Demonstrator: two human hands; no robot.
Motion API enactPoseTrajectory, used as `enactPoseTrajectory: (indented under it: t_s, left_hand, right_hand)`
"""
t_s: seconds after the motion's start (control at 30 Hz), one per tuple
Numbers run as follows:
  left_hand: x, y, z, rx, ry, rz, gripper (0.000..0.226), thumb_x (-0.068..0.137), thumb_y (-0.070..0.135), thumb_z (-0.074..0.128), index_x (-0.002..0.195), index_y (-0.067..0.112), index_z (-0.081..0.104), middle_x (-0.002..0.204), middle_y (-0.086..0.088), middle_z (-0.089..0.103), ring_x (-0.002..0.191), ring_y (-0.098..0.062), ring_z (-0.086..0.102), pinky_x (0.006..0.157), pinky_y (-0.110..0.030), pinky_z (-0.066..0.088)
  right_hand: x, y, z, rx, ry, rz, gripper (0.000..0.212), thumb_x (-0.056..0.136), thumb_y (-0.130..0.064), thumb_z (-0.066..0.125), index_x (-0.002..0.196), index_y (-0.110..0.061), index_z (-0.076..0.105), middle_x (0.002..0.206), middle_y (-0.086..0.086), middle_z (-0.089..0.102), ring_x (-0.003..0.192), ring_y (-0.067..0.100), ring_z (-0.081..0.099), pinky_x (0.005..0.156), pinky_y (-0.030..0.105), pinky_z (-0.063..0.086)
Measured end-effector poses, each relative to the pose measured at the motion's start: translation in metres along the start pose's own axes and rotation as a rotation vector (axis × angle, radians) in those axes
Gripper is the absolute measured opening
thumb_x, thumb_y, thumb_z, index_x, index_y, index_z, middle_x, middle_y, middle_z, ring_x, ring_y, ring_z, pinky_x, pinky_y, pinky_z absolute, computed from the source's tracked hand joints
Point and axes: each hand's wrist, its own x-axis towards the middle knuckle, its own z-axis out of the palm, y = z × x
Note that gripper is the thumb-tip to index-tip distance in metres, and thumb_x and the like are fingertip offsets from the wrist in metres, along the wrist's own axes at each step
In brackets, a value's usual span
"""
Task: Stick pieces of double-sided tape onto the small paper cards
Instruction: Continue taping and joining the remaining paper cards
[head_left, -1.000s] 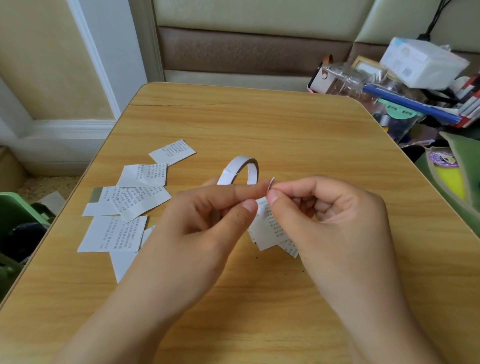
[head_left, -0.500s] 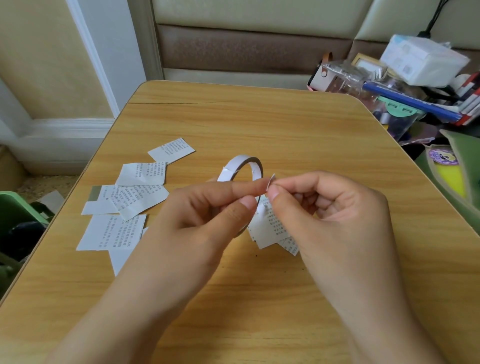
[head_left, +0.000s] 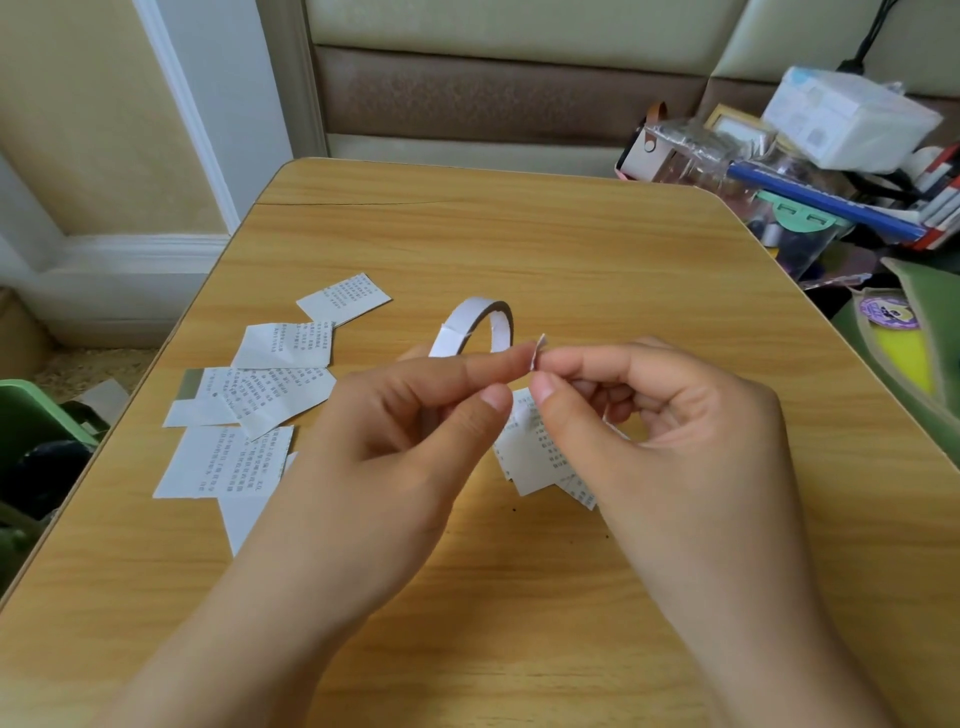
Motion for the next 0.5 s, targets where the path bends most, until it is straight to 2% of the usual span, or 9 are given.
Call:
enactPoseTrajectory:
  t_s: [0.13, 0.2, 0.3, 0.4, 0.5]
  left_hand:
    - [-0.0013, -0.0002, 0.0019, 0.046, 0.010, 0.021, 0.030, 0.078, 0.033, 0.058, 0.096, 0.055, 0.067, 0.094, 0.000, 0.072, 0.085, -0.006, 0.066, 0.073, -0.006, 0.045]
    - [-0.0017, -0.0006, 0.0034, 0.076, 0.007, 0.036, 0.031, 0.079, 0.033, 0.057, 0.098, 0.056, 0.065, 0.086, 0.001, 0.069, 0.075, -0.006, 0.062, 0.069, -0.006, 0.043]
    - [-0.0022, -0.0003, 0.0045, 0.127, 0.014, 0.053, 0.033, 0.079, 0.033, 0.056, 0.100, 0.058, 0.062, 0.072, -0.003, 0.056, 0.064, 0.004, 0.049, 0.064, -0.003, 0.037]
    - [-0.0022, 0.0004, 0.0048, 0.138, 0.000, 0.043, 0.033, 0.080, 0.034, 0.055, 0.099, 0.060, 0.061, 0.068, -0.005, 0.056, 0.073, 0.005, 0.054, 0.078, -0.003, 0.037]
    - [-0.0015, -0.0005, 0.0041, 0.107, -0.013, 0.033, 0.032, 0.080, 0.033, 0.056, 0.099, 0.057, 0.064, 0.082, 0.001, 0.066, 0.083, -0.004, 0.062, 0.077, -0.005, 0.042]
  right_hand:
    - [-0.0004, 0.0018, 0.0025, -0.028, 0.031, -0.012, 0.006, 0.072, -0.026, 0.071, 0.074, -0.031, 0.072, 0.068, -0.009, 0.064, 0.066, 0.009, 0.060, 0.062, 0.017, 0.046]
    - [-0.0005, 0.0020, 0.0029, -0.051, 0.044, -0.022, 0.006, 0.072, -0.025, 0.071, 0.073, -0.031, 0.071, 0.067, -0.009, 0.063, 0.066, 0.010, 0.059, 0.061, 0.018, 0.046]
    - [-0.0009, 0.0024, 0.0025, -0.086, 0.053, -0.039, 0.007, 0.073, -0.024, 0.070, 0.072, -0.030, 0.071, 0.066, -0.008, 0.062, 0.065, 0.012, 0.059, 0.060, 0.020, 0.046]
    - [-0.0005, 0.0026, 0.0016, -0.089, 0.049, -0.045, 0.008, 0.074, -0.022, 0.070, 0.072, -0.030, 0.071, 0.065, -0.008, 0.061, 0.065, 0.010, 0.058, 0.059, 0.016, 0.045]
    - [-0.0002, 0.0024, 0.0008, -0.104, 0.046, -0.057, 0.009, 0.074, -0.020, 0.069, 0.071, -0.028, 0.071, 0.064, -0.008, 0.060, 0.064, 0.010, 0.057, 0.058, 0.015, 0.044]
